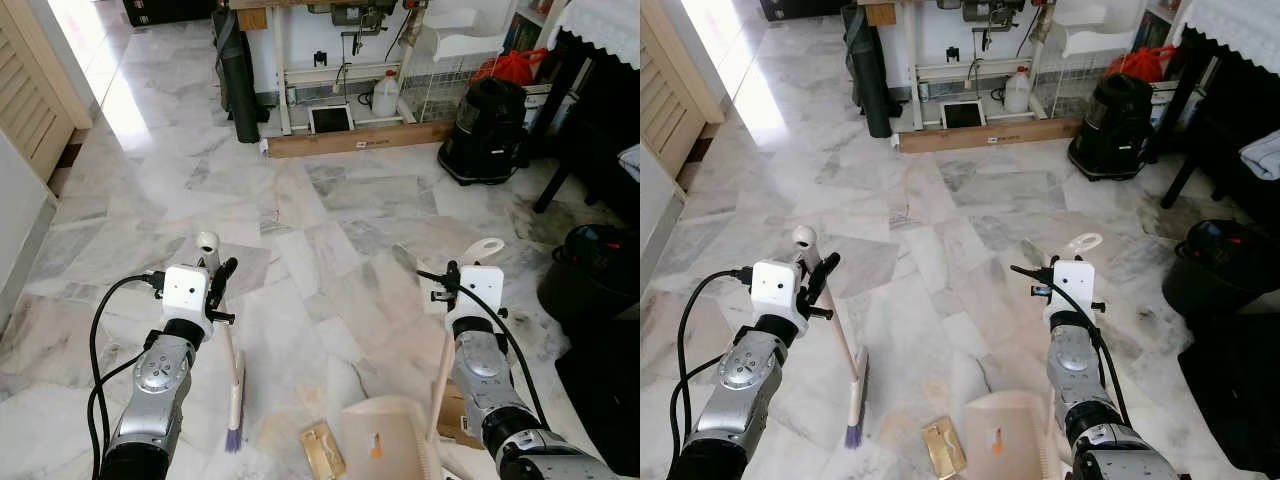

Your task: Sweep floor

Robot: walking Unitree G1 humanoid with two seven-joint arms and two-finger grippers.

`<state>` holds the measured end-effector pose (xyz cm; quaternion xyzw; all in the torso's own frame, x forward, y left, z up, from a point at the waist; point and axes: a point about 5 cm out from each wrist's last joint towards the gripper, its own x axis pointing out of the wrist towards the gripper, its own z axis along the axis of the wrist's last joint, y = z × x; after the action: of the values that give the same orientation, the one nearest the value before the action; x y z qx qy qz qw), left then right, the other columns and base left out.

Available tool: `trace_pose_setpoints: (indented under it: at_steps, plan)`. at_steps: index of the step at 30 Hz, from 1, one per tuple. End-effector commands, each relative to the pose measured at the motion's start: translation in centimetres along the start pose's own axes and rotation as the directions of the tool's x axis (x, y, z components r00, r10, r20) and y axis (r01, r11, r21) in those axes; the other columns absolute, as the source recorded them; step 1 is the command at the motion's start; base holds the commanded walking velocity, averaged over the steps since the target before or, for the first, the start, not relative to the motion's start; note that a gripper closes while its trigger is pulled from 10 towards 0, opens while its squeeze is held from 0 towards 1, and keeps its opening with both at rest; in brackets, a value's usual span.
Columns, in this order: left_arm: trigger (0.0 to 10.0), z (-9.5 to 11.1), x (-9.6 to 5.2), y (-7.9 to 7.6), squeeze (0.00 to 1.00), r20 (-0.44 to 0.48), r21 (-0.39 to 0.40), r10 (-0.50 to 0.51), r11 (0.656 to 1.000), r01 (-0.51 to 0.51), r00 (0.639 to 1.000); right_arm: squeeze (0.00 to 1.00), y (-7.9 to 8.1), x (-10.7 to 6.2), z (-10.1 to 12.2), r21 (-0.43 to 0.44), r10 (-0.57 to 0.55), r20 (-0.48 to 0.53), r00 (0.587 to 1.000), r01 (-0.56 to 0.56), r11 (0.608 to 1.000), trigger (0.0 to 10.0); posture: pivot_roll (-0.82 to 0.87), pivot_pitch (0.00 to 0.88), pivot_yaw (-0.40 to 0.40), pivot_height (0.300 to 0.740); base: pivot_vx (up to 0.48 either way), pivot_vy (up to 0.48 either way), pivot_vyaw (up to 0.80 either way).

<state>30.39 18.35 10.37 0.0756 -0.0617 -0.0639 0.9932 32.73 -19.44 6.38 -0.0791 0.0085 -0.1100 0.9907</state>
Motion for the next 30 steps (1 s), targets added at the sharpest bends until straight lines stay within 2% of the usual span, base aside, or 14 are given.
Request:
trace_pose_setpoints:
  at_steps: [1, 5, 9, 16, 26, 30]
  plan:
    - [10.0, 1.1, 0.1, 0.7, 0.0, 0.062, 0.021, 0.014, 1.0, -0.016, 0.998, 0.0, -0.1, 0.1, 0.3, 0.017, -0.014, 0.016, 1.0, 0.014, 1.0, 10.0, 0.03, 0.077, 0.038, 0.74, 0.0, 0.0, 0.0]
    - [10.0, 1.1, 0.1, 0.6, 0.0, 0.061, 0.021, 0.01, 1.0, -0.011, 0.998, 0.0, -0.2, -0.2, -0.2, 0.01, -0.015, 0.003, 1.0, 0.015, 1.0, 10.0, 0.03, 0.078, 0.038, 0.74, 0.0, 0.0, 0.0]
    - [10.0, 1.0, 0.0, 0.5, 0.0, 0.056, 0.021, 0.002, 1.0, -0.004, 0.998, 0.0, -0.1, -1.3, -1.9, -0.004, -0.003, -0.07, 0.998, 0.003, 1.0, 10.0, 0.03, 0.078, 0.038, 0.74, 0.0, 0.0, 0.0]
    - [10.0, 1.0, -0.2, 0.6, 0.0, 0.05, 0.023, -0.006, 1.0, 0.005, 0.999, 0.0, 0.1, -2.5, -3.6, -0.008, 0.005, -0.137, 0.991, -0.006, 1.0, 10.0, 0.06, 0.09, 0.042, 0.74, 0.0, 0.0, 0.0]
    - [10.0, 0.9, -0.3, 0.4, 0.0, 0.035, 0.021, -0.025, 1.0, 0.024, 0.999, 0.0, -0.3, -2.8, -4.2, 0.015, -0.012, -0.176, 0.984, 0.015, 1.0, 10.0, 0.06, 0.092, 0.045, 0.74, 0.0, 0.0, 0.0]
    - [10.0, 0.8, -0.3, 0.3, 0.0, 0.024, 0.018, -0.035, 0.999, 0.035, 0.999, 0.0, -0.2, -2.9, -4.7, 0.015, -0.009, -0.227, 0.974, 0.013, 1.0, 10.0, 0.05, 0.092, 0.045, 0.74, 0.0, 0.0, 0.0]
